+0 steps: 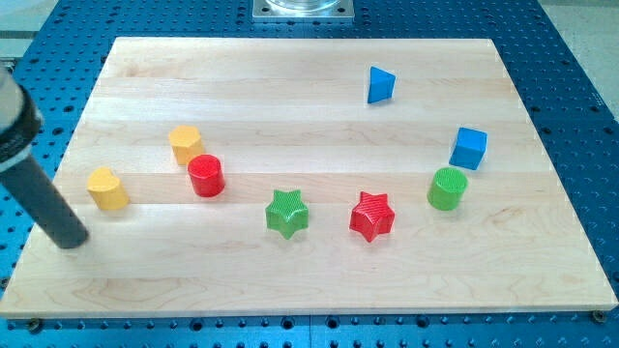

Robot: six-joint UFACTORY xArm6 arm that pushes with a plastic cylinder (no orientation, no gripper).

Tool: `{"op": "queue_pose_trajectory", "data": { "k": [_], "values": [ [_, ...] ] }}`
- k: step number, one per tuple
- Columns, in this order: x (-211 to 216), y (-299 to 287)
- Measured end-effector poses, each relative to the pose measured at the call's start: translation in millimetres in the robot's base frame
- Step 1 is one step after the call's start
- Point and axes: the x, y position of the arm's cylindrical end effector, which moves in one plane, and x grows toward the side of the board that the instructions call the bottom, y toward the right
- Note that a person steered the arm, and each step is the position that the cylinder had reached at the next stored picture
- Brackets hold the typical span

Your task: Move the yellow heart vertically above the hexagon

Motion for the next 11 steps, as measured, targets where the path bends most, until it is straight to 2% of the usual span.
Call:
{"op": "queue_pose_trajectory", "data": {
  "k": [2, 3, 4, 5, 6, 7, 8, 9, 10, 11],
  "values": [
    [-141, 16],
    [-141, -5],
    [-69, -5],
    [-80, 49],
    [-161, 53],
    [-159, 41],
    [-180, 1],
    [-218, 31],
    [-218, 108],
    [-192, 65]
  ]
}}
